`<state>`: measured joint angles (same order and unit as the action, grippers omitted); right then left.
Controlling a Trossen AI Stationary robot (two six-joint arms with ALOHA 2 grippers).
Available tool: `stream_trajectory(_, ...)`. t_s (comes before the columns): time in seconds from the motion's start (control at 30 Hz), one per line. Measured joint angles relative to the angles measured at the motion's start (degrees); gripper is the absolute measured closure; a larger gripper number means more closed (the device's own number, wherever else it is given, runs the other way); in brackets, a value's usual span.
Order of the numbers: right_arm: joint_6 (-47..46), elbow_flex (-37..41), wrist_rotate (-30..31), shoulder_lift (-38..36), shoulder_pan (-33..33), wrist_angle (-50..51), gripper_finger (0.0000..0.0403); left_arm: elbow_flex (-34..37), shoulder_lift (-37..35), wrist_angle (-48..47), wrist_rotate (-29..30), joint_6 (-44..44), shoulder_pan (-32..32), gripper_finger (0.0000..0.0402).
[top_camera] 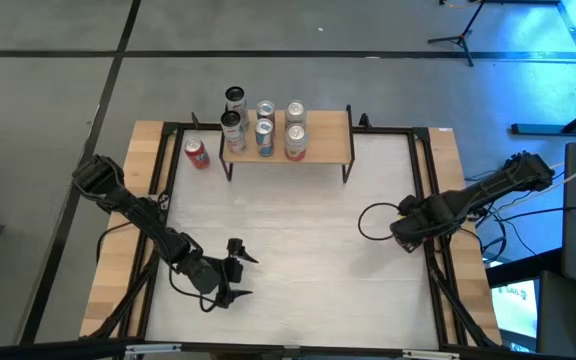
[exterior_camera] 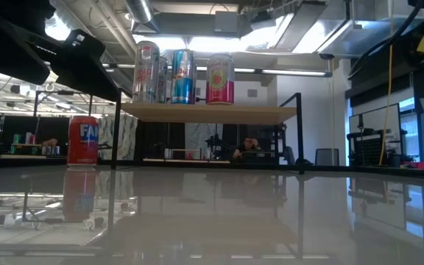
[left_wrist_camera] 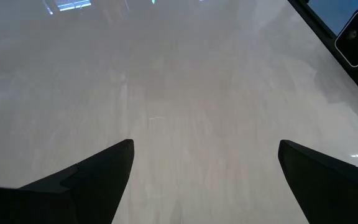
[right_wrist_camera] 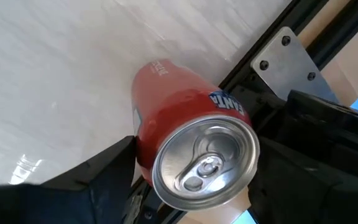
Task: Place canned beverage on shelf
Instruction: Put the right red soda can on the shelf
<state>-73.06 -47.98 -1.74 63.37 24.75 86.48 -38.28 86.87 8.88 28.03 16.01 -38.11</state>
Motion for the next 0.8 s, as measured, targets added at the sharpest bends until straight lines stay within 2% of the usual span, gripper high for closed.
stream_trajectory(0.63, -0.06, 0.23, -0.68, 0.07, 0.0, -5.97, 0.0099, 0.0, 0.01, 0.04, 0.0, -0.03, 0.0, 0.0013)
stream_trajectory(0.8, -4.28, 0.26, 0.27, 0.09, 0.03, -6.21, 0.0099, 0.0, 0.02, 0.28, 0.0, -0.07, 0.0, 0.0013)
